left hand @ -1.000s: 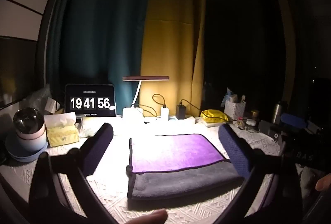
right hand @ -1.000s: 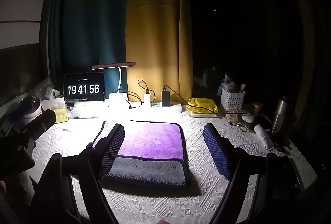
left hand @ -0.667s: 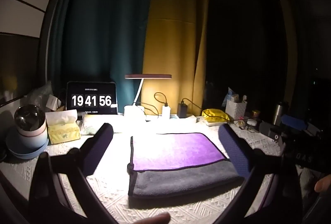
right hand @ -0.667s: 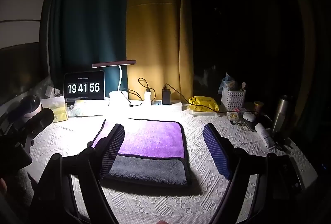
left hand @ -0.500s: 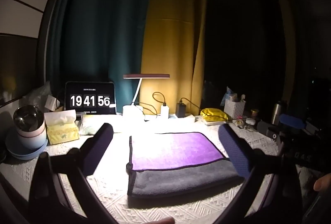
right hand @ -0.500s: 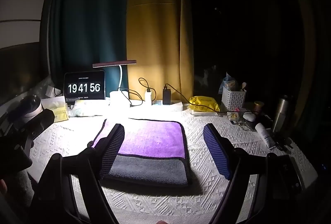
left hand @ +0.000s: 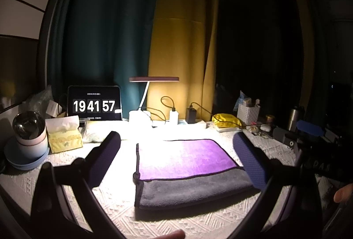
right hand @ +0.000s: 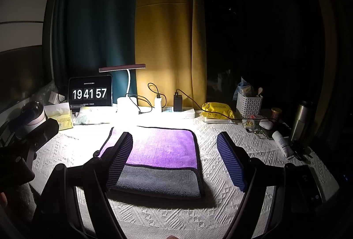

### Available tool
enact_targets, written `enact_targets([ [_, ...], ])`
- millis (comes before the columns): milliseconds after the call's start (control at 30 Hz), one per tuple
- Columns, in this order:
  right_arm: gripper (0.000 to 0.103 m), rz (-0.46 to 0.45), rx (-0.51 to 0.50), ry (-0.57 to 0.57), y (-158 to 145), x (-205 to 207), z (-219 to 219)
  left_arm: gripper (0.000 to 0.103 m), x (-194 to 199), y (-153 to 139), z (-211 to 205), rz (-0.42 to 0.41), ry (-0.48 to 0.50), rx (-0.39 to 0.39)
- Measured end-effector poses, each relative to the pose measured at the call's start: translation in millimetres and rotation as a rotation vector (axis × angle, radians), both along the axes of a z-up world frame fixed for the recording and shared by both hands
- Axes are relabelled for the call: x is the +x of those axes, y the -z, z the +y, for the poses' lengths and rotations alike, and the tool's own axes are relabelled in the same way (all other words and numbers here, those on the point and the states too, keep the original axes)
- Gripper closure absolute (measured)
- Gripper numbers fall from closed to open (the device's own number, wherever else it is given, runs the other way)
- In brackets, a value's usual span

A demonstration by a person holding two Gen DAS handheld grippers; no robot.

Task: Fold towel

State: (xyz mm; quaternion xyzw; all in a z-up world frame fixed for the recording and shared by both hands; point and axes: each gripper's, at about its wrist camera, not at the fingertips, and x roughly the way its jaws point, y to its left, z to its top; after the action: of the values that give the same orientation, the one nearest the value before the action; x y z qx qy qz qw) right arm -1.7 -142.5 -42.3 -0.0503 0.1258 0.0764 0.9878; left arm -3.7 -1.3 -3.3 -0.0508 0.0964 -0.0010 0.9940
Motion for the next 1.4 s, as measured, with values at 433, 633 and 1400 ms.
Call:
enact_targets([
  [433, 0.021, -0.001, 0.0, 0.001, -0.8, 0.0, -0.1, 0.001, -0.1, -1.8, 3.0, -0.006, -0.003, -0.005],
  [633, 0.021, -0.002, 0.0, 0.002, -2.0, -0.4, 0.3, 0.001, -0.6, -1.8, 3.2, -0.007, -0.003, -0.006],
  [1400, 0.021, -0.001, 0.003, 0.002, -1.4, -0.4, -0.2, 0.001, 0.5, -2.3, 2.2, -0.007, 0.006, -0.005],
])
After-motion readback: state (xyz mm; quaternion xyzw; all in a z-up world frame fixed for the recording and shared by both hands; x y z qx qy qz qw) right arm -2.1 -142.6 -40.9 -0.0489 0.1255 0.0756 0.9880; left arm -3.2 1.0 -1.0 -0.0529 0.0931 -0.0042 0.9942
